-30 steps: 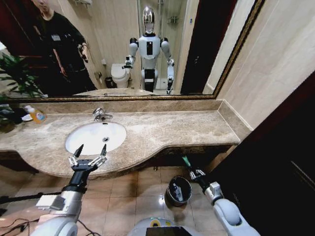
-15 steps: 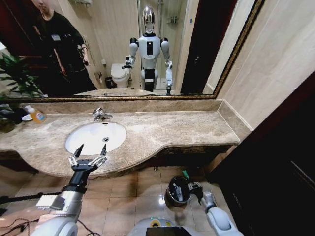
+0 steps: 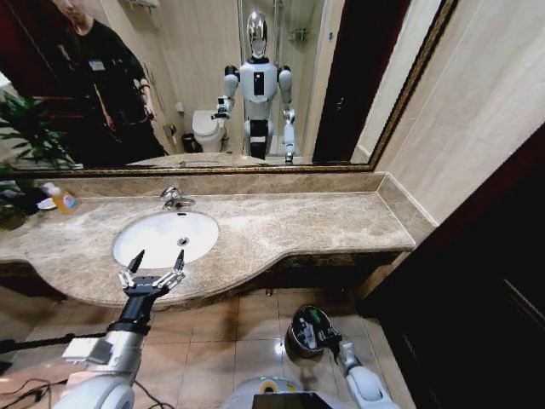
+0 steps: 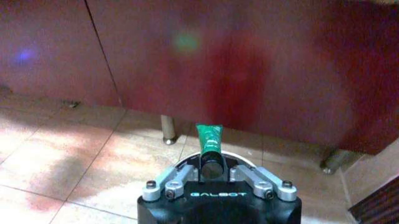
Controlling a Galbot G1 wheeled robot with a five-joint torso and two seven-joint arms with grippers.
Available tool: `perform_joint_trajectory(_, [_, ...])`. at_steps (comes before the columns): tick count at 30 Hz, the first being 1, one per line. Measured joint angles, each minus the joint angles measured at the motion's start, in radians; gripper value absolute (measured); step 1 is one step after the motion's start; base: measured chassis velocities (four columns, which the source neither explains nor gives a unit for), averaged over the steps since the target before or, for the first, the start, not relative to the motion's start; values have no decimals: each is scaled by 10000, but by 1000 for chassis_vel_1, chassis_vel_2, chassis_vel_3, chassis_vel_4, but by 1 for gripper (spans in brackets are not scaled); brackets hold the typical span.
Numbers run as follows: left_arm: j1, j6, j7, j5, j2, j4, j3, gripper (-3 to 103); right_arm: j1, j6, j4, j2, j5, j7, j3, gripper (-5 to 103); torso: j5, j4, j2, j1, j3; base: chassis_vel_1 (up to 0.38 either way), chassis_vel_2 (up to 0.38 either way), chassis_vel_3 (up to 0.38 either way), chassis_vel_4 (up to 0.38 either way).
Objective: Pick up the trash from the sink and place it in the trash bin.
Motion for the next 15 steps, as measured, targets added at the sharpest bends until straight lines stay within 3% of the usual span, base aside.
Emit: perform_joint_trajectory(15, [0, 0, 0, 0, 0, 0, 0, 100, 901, 342, -1797, 443, -96, 501, -16, 20, -1, 0, 0, 0, 0, 0, 0, 0, 0])
